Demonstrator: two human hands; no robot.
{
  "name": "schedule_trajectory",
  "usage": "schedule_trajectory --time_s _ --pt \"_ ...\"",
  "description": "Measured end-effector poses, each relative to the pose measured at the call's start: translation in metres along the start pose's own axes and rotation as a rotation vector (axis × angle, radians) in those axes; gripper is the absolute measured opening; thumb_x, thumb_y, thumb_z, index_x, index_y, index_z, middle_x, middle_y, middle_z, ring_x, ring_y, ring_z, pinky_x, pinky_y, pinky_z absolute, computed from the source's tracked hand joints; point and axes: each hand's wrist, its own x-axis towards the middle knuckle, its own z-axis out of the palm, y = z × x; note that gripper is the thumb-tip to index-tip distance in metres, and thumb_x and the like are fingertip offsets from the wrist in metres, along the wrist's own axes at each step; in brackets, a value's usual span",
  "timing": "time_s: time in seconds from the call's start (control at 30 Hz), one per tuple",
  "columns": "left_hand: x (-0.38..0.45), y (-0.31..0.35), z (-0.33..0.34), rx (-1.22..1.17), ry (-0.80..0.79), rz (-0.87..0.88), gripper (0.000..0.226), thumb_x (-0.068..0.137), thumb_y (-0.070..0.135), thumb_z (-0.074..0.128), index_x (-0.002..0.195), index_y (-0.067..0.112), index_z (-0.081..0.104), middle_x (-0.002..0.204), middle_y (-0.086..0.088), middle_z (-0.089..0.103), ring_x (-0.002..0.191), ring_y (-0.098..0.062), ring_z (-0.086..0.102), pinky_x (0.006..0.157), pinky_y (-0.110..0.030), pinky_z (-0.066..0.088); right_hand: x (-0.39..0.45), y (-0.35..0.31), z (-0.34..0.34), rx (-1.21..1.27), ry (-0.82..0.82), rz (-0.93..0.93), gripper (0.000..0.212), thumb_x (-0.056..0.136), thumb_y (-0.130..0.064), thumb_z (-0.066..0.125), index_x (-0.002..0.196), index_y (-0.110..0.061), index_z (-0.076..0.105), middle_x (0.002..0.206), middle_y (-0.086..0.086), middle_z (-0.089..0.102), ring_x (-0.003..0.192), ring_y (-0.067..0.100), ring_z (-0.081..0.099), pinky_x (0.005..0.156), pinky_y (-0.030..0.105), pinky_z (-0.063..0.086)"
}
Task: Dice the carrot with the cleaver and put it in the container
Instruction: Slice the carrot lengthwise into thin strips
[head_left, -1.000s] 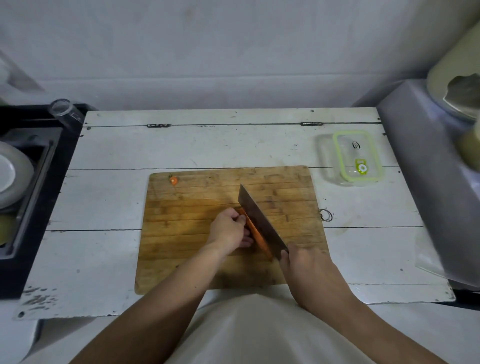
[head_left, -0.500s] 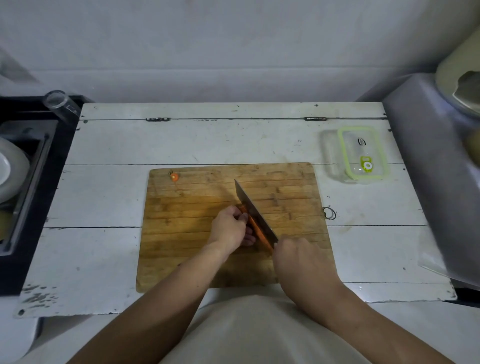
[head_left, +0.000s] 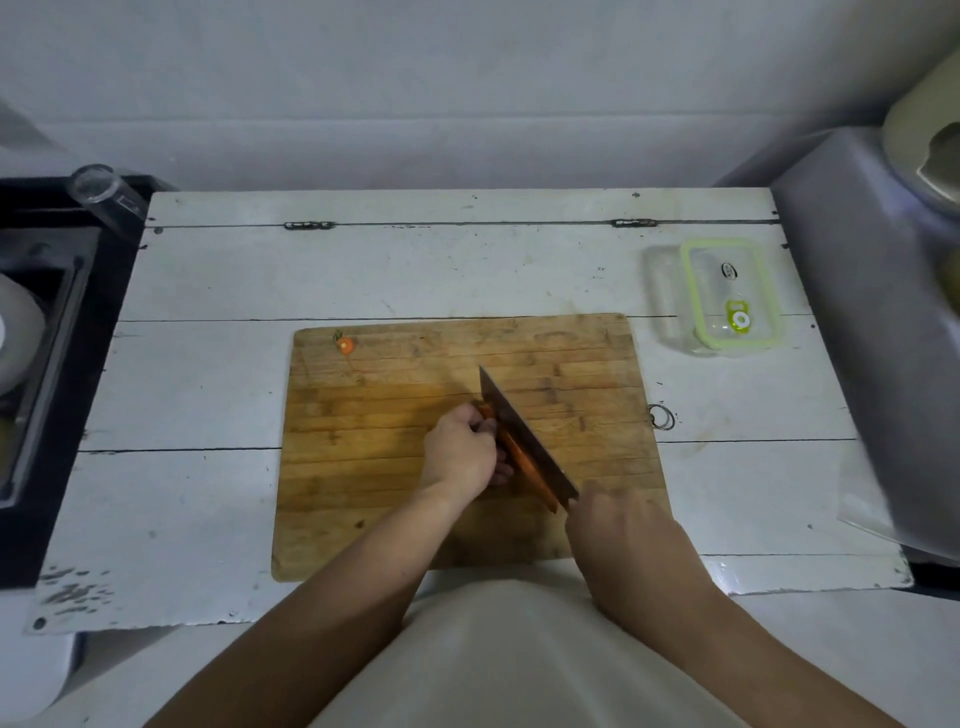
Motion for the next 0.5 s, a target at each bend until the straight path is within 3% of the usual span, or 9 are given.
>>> schedule_trajectory --time_s 0.13,0.5 --pt "0.001 0.0 0.001 -0.016 -0.015 -0.014 0.013 0.107 0.021 0.05 0.102 0.018 0.062 0.082 -0.012 0.075 0.064 -0.022 0.076 0.063 -0.038 0.065 -0.01 0.001 0.005 -0.017 -0.045 0.048 0.023 0.095 -0.01 0.053 0.117 -0.017 0.048 0.101 0.003 0.063 0.089 0.022 0.067 0.07 0.03 0.049" --pt "-0.001 0.002 0.001 0.038 -0.004 -0.023 0.015 0.107 0.02 0.05 0.099 0.018 0.063 0.081 -0.012 0.075 0.063 -0.022 0.076 0.064 -0.043 0.065 0.022 -0.005 0.019 0.0 0.053 0.016 0.017 0.101 -0.012 0.047 0.112 -0.017 0.059 0.096 0.004 0.065 0.082 0.024 0.066 0.061 0.03 0.044"
